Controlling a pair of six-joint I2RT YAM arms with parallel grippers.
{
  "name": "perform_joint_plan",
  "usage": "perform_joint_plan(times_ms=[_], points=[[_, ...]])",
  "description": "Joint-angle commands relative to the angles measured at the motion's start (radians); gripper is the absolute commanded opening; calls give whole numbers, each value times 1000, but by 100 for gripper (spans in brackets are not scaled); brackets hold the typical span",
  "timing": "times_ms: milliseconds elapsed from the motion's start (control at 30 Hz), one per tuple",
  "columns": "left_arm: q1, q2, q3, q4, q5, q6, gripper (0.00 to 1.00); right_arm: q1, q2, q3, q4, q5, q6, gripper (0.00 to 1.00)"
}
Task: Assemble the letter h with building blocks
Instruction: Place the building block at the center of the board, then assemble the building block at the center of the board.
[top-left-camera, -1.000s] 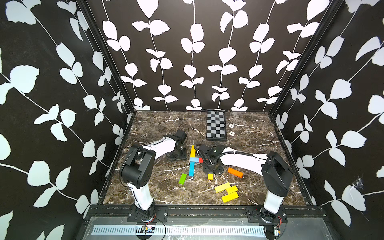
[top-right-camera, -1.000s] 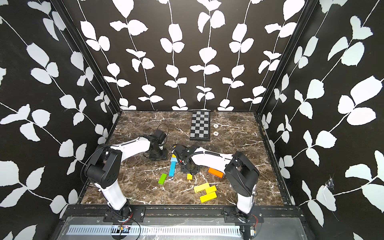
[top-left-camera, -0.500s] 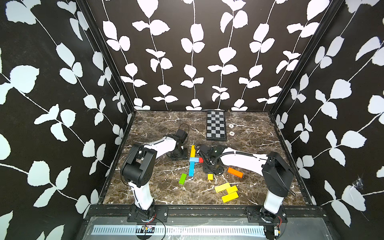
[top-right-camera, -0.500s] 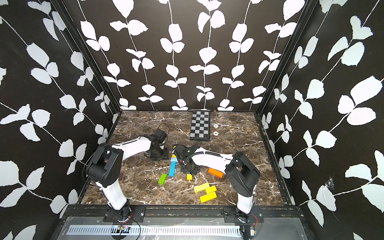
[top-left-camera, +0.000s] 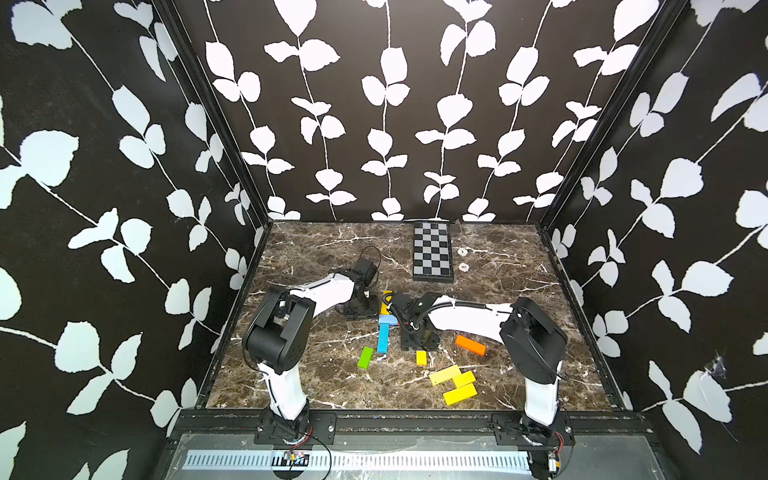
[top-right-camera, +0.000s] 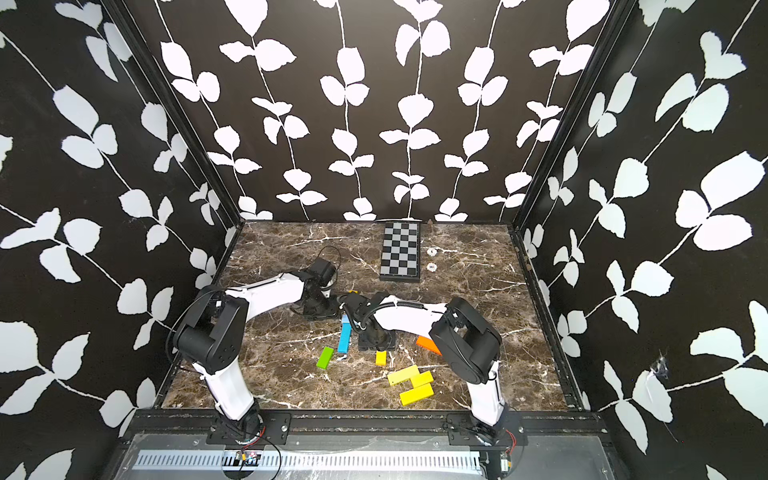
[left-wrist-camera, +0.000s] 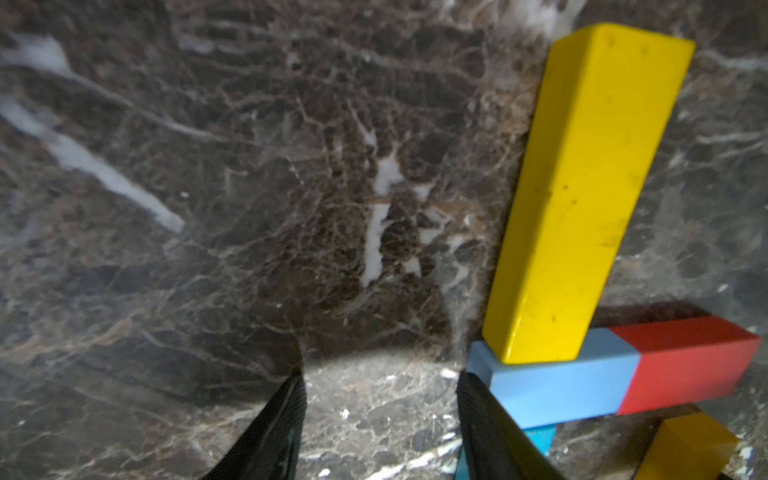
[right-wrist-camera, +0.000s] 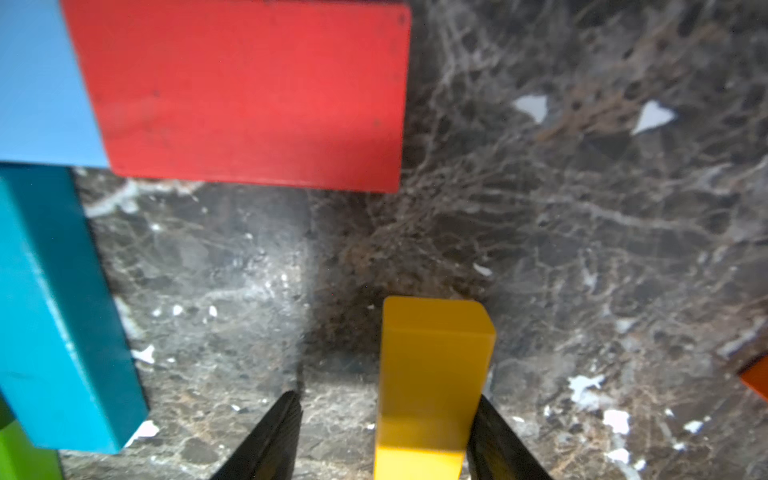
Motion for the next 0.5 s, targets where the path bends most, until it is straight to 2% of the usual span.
perform_joint_plan(times_ms=[0, 133, 367, 467], points=[[-9, 33, -14, 11, 25, 4, 61, -2, -24, -20, -20, 7, 12, 57], [-8, 36, -20, 20, 33, -1, 60, -1, -33, -42, -9, -1, 13, 52], [-8, 41, -25, 30, 53, -3, 60, -1, 11, -4, -2, -22, 0, 50], [-9, 41, -24, 28, 50, -1, 60, 0, 22, 2, -3, -22, 2, 45]])
